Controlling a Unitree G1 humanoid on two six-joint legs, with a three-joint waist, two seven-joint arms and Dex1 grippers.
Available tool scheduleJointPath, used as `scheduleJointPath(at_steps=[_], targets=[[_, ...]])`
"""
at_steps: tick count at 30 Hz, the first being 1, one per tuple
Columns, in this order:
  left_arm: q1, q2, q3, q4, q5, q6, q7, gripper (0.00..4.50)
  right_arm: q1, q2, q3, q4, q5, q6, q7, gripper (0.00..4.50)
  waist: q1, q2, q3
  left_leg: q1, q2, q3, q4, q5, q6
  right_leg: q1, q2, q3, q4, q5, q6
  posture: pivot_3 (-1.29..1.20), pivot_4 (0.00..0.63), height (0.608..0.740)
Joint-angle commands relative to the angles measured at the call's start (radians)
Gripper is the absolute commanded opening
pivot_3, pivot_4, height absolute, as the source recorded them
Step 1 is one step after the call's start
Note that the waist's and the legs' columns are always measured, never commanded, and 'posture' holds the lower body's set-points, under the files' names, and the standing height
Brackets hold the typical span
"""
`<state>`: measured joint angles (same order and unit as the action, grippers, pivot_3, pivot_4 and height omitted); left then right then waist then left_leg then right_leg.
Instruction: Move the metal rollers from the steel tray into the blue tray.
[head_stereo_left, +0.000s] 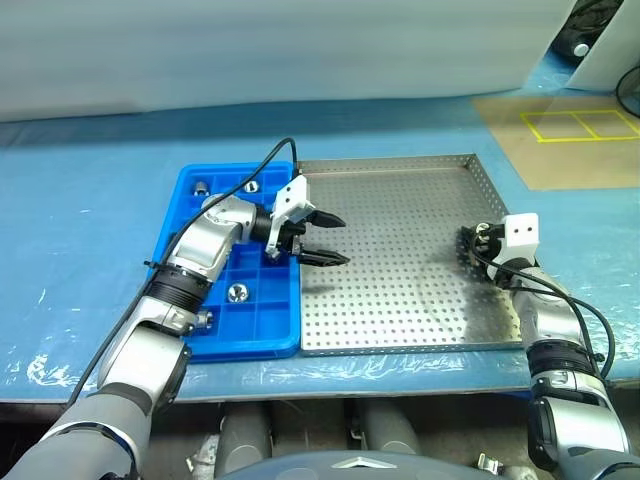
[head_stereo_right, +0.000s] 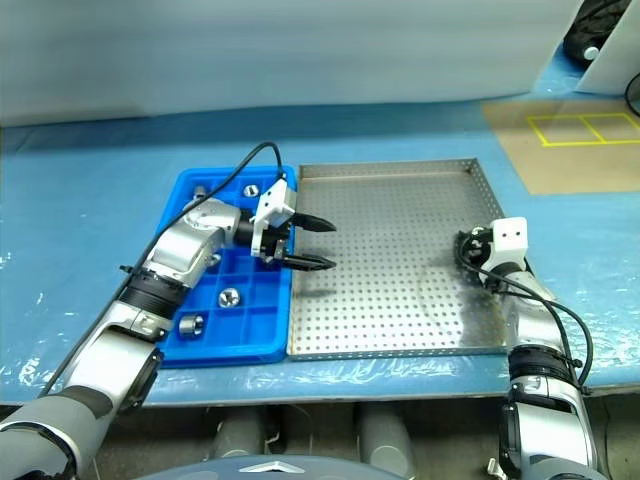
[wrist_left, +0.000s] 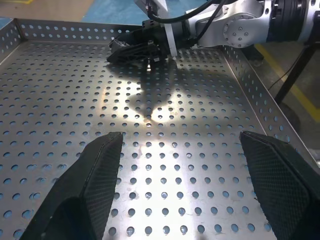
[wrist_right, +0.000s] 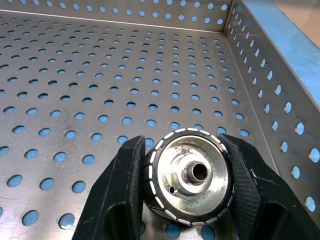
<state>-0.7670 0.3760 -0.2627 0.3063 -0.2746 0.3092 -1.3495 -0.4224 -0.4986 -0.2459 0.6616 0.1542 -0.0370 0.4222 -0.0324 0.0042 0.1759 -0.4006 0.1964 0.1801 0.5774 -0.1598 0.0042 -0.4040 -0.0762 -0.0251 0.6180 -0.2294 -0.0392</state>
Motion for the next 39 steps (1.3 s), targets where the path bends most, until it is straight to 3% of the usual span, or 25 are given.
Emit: scheduleJointPath(at_steps=[1, 7, 11, 19, 28, 33, 39], targets=[[0.035, 0.047, 0.001, -0.129, -0.059, 0.062, -0.069, 3.96, 0.015, -0.003, 0.021, -0.007, -0.019, 0.019, 0.005, 1.80, -0.001, 0.000, 0.000, 0.000, 0.000, 0.000, -0.001, 0.000, 0.000, 0.000, 0.000, 0.000, 0.000, 0.000, 0.000, -0.27, 0.150, 0.740], [0.035, 0.120, 0.068, -0.149, -0.072, 0.106, -0.032, 3.96, 0.010, 0.021, 0.105, -0.388, 0.134, 0.229, 0.220, 1.80, -0.005, 0.001, 0.001, 0.000, 0.002, 0.000, -0.001, 0.000, 0.000, -0.002, 0.001, 0.000, 0.000, 0.000, 0.000, -0.22, 0.150, 0.740], [0.056, 0.170, 0.099, -0.182, -0.085, 0.128, -0.016, 3.96, -0.051, 0.039, 0.189, -0.520, 0.176, 0.339, 0.318, 1.80, 0.004, 0.002, 0.002, 0.000, 0.002, 0.000, -0.005, 0.001, -0.002, -0.004, 0.002, 0.000, 0.000, 0.000, 0.000, -0.15, 0.150, 0.740], [0.149, 0.287, 0.182, -0.285, -0.102, 0.163, 0.052, 3.96, -0.167, 0.098, 0.331, -0.414, 0.135, 0.331, 0.472, 1.80, 0.060, 0.002, 0.002, -0.003, 0.002, 0.000, -0.014, 0.003, -0.005, -0.009, 0.002, -0.003, -0.005, -0.001, -0.002, 0.02, 0.150, 0.740], [0.467, 0.453, 0.425, -0.637, -0.207, 0.341, 0.203, 3.96, -0.282, 0.163, 0.473, -0.285, 0.105, 0.274, 0.731, 1.80, 0.131, 0.001, 0.002, -0.012, 0.004, -0.002, -0.015, 0.006, -0.009, -0.020, 0.002, -0.007, 0.002, -0.003, -0.005, 0.32, 0.150, 0.740], [0.649, 0.509, 0.573, -0.794, -0.288, 0.429, 0.253, 3.96, -0.264, 0.117, 0.543, -0.388, 0.140, 0.347, 0.932, 1.80, 0.184, 0.001, 0.002, -0.011, 0.005, -0.004, -0.015, 0.007, -0.011, -0.019, 0.002, -0.009, 0.003, -0.004, -0.006, 0.41, 0.150, 0.740], [0.741, 0.504, 0.643, -0.898, -0.381, 0.497, 0.321, 3.96, -0.239, 0.087, 0.579, -0.509, 0.183, 0.454, 1.023, 1.80, 0.238, 0.001, 0.002, -0.010, 0.006, -0.005, -0.015, 0.008, -0.014, -0.018, 0.002, -0.009, 0.004, -0.004, -0.006, 0.43, 0.150, 0.740]])
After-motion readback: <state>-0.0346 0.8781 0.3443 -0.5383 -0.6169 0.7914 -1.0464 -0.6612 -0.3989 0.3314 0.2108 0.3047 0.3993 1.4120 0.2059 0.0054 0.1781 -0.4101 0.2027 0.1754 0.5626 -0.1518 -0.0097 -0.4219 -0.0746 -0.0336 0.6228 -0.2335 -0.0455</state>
